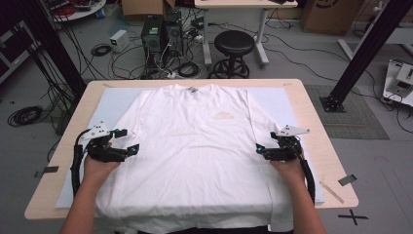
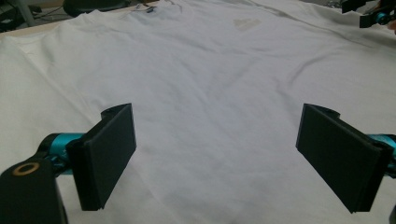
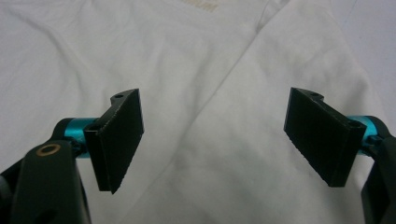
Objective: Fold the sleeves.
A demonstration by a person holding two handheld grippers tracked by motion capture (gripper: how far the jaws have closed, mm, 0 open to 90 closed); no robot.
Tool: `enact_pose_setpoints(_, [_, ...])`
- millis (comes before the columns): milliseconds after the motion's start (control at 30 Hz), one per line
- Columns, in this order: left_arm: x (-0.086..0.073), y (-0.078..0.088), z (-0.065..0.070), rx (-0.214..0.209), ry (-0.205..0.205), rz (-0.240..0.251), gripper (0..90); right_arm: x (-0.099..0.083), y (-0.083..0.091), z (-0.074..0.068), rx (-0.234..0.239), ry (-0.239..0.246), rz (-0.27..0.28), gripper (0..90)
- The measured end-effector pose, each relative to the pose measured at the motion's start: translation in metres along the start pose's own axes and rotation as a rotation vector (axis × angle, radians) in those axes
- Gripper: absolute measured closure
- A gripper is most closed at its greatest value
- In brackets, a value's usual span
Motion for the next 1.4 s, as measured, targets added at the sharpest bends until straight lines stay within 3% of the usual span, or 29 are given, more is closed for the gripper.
enact_pose_setpoints(167, [0.0,0.0,0.0,0.005,0.001,-0.006,12.1,-0.003,-0.002,0.002,-0.014,0.012,-0.024,20.2])
enact_pose_setpoints(400, [0.003,-0.003,-0.002,-0.003,0.013,0.011,12.1,-0.002,0.006,0.001,-0.026,0.023,-0.011,20.2])
enact_pose_setpoints(633, [0.003,-0.002,-0.007,0.012,0.026,0.014,12.1,-0.008,0.005,0.0,-0.04,0.034,-0.045,20.2])
enact_pose_setpoints(1200, [0.001,-0.006,-0.002,0.003,0.009,-0.014,12.1,-0.013,0.001,0.003,-0.081,0.034,-0.083,20.3])
enact_pose_setpoints(1400, [0.0,-0.009,-0.002,0.001,0.006,-0.024,12.1,-0.017,-0.001,0.003,-0.088,0.044,-0.121,20.3])
Point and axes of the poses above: each handheld gripper's, and its own axes: y roughly backward along the jaws, x roughly out of its top, z roughly to its right, the point moved 9 cm from there along -y, roughly forward along the jaws, and after that the axes turned 4 degrees about -x, right-handed, at the moved point
